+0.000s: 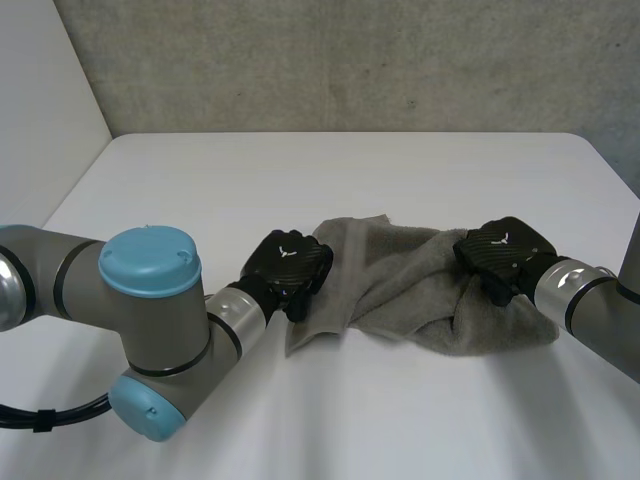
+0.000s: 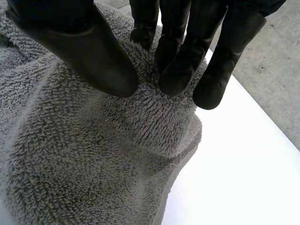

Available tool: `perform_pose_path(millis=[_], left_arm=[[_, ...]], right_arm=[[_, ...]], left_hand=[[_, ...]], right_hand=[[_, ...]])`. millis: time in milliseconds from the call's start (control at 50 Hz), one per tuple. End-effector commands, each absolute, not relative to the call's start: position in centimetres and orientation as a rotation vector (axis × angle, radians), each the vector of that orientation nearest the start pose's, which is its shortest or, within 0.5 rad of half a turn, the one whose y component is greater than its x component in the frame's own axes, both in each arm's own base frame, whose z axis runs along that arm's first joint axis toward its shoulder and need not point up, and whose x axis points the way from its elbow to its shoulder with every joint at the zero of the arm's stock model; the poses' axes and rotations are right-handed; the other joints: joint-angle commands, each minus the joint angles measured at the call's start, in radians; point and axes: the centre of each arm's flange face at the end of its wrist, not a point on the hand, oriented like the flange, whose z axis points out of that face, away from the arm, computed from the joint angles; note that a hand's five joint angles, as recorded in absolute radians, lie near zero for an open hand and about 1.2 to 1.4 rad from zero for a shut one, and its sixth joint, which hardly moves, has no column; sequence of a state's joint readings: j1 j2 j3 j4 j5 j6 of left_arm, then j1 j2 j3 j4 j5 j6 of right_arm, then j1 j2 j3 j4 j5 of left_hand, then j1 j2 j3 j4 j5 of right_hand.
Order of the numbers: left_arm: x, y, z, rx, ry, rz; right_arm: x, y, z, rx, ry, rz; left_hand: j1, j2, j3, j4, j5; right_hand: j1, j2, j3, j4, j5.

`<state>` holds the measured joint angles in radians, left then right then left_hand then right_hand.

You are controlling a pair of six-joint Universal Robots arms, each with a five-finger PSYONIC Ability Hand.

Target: Fold the towel.

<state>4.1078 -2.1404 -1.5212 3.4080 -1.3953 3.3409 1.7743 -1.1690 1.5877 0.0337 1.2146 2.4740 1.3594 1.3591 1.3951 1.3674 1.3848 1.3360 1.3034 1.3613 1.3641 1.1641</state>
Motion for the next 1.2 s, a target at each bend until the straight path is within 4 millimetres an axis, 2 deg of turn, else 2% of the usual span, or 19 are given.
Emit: perform_pose_path(millis=[20,100,280,500,660,700,740,840,920,980,1000,1060,1080,1100,1120,1140,1160,1180,1200], left_arm=[[-33.6,-22.4,13.9,1.3,2.552,-2.039],[-33.6,-21.4,13.4,1.319,2.566,-1.997],[-33.2,-20.5,12.4,1.289,2.568,-1.931],[-34.1,-21.7,11.5,1.29,2.559,-1.948],[-35.2,-23.0,11.7,1.274,2.533,-2.011],[-35.5,-23.2,11.8,1.275,2.525,-2.026],[-35.9,-23.7,11.9,1.273,2.509,-2.051],[-36.4,-24.2,11.8,1.278,2.499,-2.068],[-36.5,-24.3,12.2,1.274,2.491,-2.087],[-36.4,-24.6,13.2,1.256,2.473,-2.123],[-36.1,-25.0,14.6,1.223,2.45,-2.172],[-35.6,-25.2,18.4,1.165,2.37,-2.289],[-35.6,-25.2,18.4,1.165,2.37,-2.289],[-35.2,-25.2,20.2,1.142,2.33,-2.343],[-34.6,-25.4,22.2,1.102,2.287,-2.401],[-34.6,-25.4,22.2,1.102,2.286,-2.401],[-33.9,-25.4,24.5,1.055,2.235,-2.469],[-33.0,-25.0,27.3,1.0,2.176,-2.556],[-33.0,-25.0,27.3,0.999,2.175,-2.557]], right_arm=[[22.8,-28.9,17.4,-1.356,2.212,-1.672],[22.8,-28.8,17.3,-1.359,2.209,-1.664],[23.0,-28.5,17.1,-1.365,2.205,-1.649],[23.1,-28.2,16.7,-1.373,2.206,-1.626],[23.1,-28.1,16.6,-1.372,2.209,-1.621],[23.1,-28.1,16.6,-1.372,2.209,-1.621],[23.2,-28.1,16.6,-1.368,2.208,-1.619],[23.2,-28.0,16.6,-1.358,2.203,-1.617],[23.3,-28.1,16.8,-1.356,2.184,-1.622],[23.7,-28.0,17.7,-1.351,2.153,-1.652],[23.7,-28.0,17.7,-1.351,2.153,-1.652],[23.8,-28.3,20.5,-1.319,2.1,-1.766],[24.0,-28.4,22.4,-1.288,2.062,-1.822],[24.1,-28.3,24.4,-1.248,2.019,-1.862],[24.1,-28.3,24.5,-1.248,2.018,-1.862],[24.3,-28.2,26.6,-1.21,1.974,-1.876],[24.3,-28.2,26.6,-1.21,1.973,-1.876],[24.4,-28.0,28.9,-1.178,1.921,-1.886],[24.6,-27.7,31.1,-1.152,1.864,-1.883]], left_hand=[[-0.839,-0.838,-0.874,-0.847,-1.039],[-1.172,-1.172,-1.208,-1.18,-1.372],[-1.172,-1.172,-1.208,-1.18,-1.372],[-1.084,-1.084,-1.12,-1.092,-1.284],[-0.776,-0.776,-0.812,-0.784,-0.976],[-0.623,-0.623,-0.659,-0.631,-0.823],[-0.308,-0.307,-0.343,-0.316,-0.507],[-0.011,-0.011,-0.047,-0.019,-0.211],[0.037,0.037,0.001,0.029,-0.163],[0.037,0.037,0.001,0.029,-0.163],[0.037,0.037,0.001,0.029,-0.163],[0.037,0.037,0.001,0.029,-0.163],[0.037,0.037,0.001,0.029,-0.163],[0.037,0.037,0.001,0.029,-0.163],[0.037,0.037,0.001,0.029,-0.163],[0.037,0.037,0.001,0.029,-0.163],[0.037,0.037,0.001,0.029,-0.163],[0.037,0.037,0.001,0.029,-0.163],[0.037,0.037,0.001,0.029,-0.163]], right_hand=[[0.06,0.093,0.035,0.032,0.058],[0.06,0.093,0.035,0.032,0.058],[0.06,0.093,0.035,0.032,0.058],[0.06,0.093,0.035,0.032,0.058],[0.06,0.093,0.035,0.032,0.058],[0.06,0.093,0.035,0.032,0.058],[0.06,0.093,0.035,0.032,0.058],[0.06,0.093,0.035,0.032,0.058],[0.06,0.093,0.035,0.032,0.058],[0.06,0.093,0.035,0.032,0.058],[0.06,0.093,0.035,0.032,0.058],[0.06,0.093,0.035,0.032,0.058],[0.06,0.093,0.035,0.032,0.058],[0.06,0.093,0.035,0.032,0.058],[0.06,0.093,0.035,0.032,0.058],[0.06,0.093,0.035,0.032,0.058],[0.06,0.093,0.035,0.032,0.058],[0.06,0.093,0.035,0.032,0.058],[0.06,0.093,0.035,0.032,0.058]])
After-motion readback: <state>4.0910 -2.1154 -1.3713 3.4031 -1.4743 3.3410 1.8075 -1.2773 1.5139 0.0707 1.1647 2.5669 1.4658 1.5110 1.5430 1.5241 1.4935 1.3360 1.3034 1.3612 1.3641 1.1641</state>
